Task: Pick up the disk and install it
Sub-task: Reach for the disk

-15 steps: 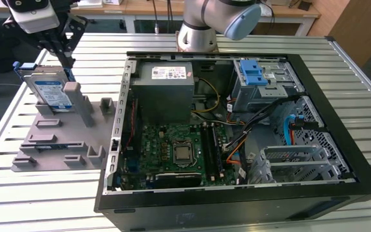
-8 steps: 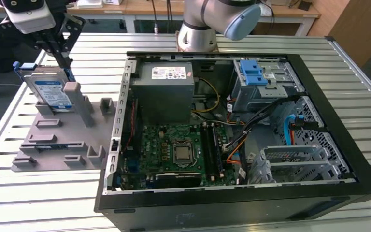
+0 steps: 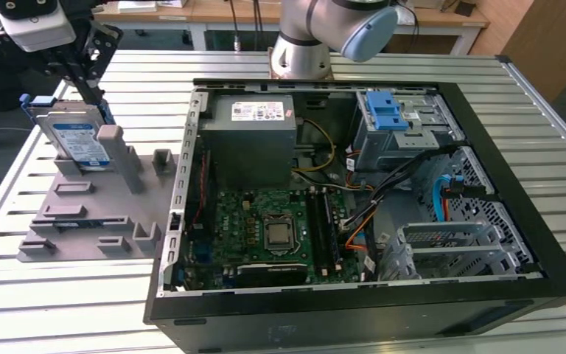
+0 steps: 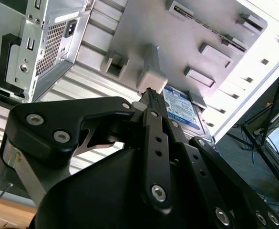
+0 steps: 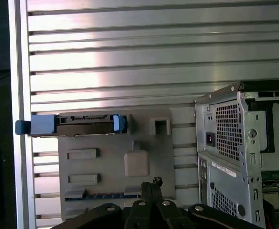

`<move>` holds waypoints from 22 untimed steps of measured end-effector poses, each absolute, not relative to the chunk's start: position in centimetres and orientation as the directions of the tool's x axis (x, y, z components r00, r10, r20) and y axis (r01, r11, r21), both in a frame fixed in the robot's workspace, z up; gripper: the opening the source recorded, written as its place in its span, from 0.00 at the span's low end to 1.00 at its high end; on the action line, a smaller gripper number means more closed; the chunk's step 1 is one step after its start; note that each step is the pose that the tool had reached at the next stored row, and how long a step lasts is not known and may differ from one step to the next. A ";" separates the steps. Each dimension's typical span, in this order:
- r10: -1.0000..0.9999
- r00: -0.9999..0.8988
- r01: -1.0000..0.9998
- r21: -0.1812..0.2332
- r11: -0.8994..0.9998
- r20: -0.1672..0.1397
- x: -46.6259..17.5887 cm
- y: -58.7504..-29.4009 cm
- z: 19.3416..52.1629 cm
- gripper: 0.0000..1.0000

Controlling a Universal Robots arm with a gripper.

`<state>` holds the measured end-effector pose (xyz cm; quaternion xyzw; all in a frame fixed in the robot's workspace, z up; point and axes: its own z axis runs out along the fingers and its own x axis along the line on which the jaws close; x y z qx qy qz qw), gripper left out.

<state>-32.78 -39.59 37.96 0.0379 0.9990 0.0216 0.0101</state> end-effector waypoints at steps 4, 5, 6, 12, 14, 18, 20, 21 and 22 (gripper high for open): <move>0.076 -0.997 0.075 0.044 0.996 -0.018 -34.0 -39.2 37.8 0.11; 0.076 -0.997 0.075 0.044 0.996 -0.017 -34.3 -39.1 37.8 0.11; 0.076 -0.997 0.075 0.043 0.996 -0.017 -34.7 -38.9 37.7 0.11; 0.076 -0.997 0.076 0.043 0.996 -0.015 -36.2 -38.4 37.5 0.11; 0.076 -0.997 0.076 0.043 0.996 -0.015 -36.2 -38.4 37.5 0.11; 0.076 -0.997 0.076 0.043 0.996 -0.015 -36.2 -38.4 37.5 0.11; 0.076 -0.997 0.076 0.043 0.996 -0.015 -36.2 -38.4 37.5 0.11; 0.076 -0.997 0.076 0.043 0.996 -0.015 -36.2 -38.4 37.5 0.11; 0.076 -0.997 0.076 0.043 0.996 -0.015 -36.2 -38.4 37.5 0.11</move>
